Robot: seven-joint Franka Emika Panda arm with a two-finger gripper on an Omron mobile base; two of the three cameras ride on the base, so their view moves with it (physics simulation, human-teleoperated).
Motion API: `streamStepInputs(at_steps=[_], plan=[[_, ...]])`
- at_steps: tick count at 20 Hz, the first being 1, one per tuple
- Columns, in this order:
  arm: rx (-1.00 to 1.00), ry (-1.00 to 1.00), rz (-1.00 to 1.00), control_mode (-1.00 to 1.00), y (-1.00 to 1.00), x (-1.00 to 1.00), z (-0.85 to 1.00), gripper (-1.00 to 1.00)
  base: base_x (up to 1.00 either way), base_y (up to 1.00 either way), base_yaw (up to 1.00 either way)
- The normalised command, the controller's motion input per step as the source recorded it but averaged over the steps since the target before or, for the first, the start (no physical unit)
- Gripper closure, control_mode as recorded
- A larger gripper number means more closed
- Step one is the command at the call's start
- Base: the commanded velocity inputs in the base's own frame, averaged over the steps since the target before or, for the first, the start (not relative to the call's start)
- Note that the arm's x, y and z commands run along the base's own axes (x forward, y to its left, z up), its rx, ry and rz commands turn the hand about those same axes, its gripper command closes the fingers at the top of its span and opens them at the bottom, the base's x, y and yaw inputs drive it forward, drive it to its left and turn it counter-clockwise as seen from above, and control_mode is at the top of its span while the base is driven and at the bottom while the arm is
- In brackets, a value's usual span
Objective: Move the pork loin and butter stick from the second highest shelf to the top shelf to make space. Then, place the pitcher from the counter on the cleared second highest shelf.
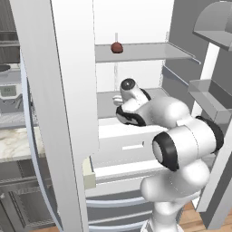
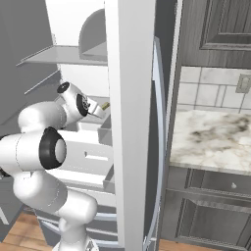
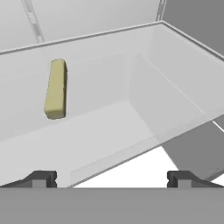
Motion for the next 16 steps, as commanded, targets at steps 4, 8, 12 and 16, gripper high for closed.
streamStepInputs(at_steps=[4, 8, 12, 16], plan=[[0.0, 0.0, 0.0, -1.0, 0.2, 0.52, 0.0, -1.0, 0.0, 0.0, 0.0], [0.0, 0.0, 0.0, -1.0, 0.06, 0.52, -0.13, -1.0, 0.0, 0.0, 0.0], [0.0, 0.0, 0.0, -1.0, 0.0, 0.43, -0.32, -1.0, 0.0, 0.0, 0.0], [0.0, 0.0, 0.0, -1.0, 0.0, 0.33, -0.45, -1.0, 0.0, 0.0, 0.0]])
